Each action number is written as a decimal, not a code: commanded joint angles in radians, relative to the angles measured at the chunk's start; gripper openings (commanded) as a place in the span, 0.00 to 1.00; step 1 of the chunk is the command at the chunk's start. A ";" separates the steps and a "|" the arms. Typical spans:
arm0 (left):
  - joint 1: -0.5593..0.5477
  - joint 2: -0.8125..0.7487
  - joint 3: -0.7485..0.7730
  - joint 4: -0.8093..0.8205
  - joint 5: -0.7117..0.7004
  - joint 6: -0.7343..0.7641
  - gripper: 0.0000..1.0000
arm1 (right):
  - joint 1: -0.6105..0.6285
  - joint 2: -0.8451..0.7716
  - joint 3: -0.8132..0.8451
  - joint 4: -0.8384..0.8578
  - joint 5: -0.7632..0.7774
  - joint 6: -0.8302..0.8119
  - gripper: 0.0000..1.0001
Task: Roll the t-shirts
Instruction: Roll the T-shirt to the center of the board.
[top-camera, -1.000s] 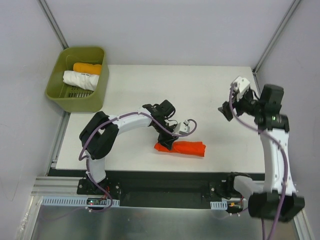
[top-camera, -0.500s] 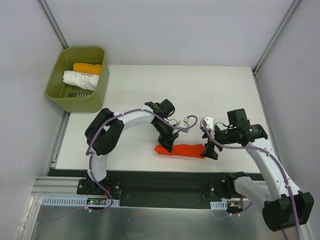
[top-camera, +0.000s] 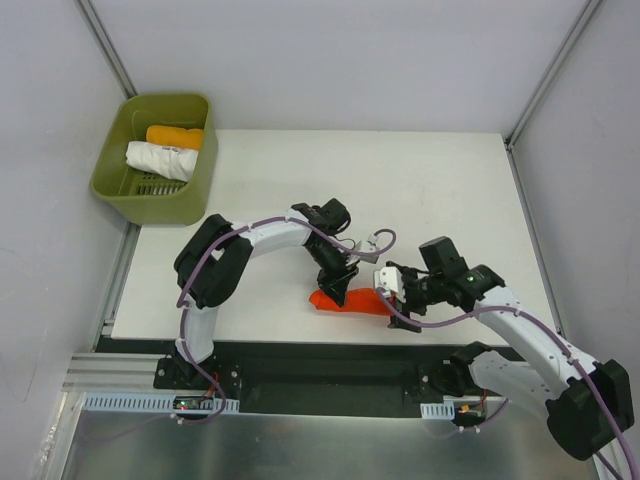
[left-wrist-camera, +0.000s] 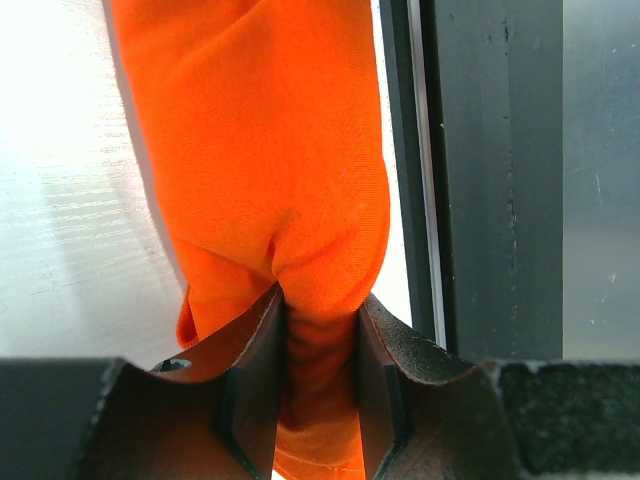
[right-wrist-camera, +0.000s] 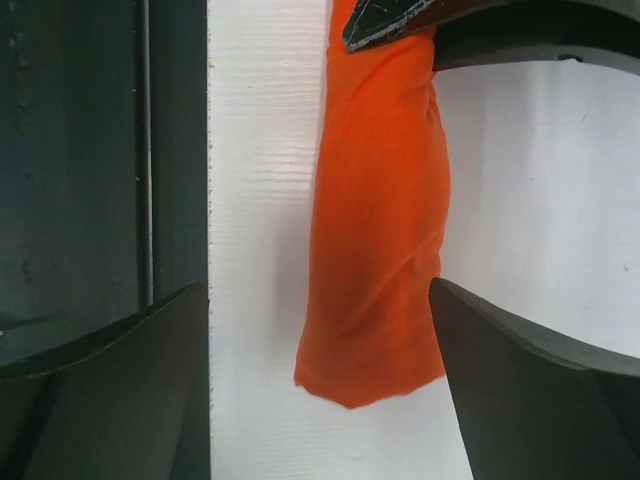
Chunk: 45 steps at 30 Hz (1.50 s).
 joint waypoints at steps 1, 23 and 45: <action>0.014 0.005 0.022 0.002 0.034 -0.009 0.30 | 0.058 0.024 -0.025 0.177 0.058 0.022 0.96; 0.070 0.011 -0.015 0.025 0.127 -0.059 0.32 | 0.148 0.140 -0.178 0.515 0.230 0.220 0.99; 0.273 -0.264 -0.189 0.168 -0.135 -0.330 0.54 | -0.026 0.718 0.358 -0.264 -0.158 -0.123 0.16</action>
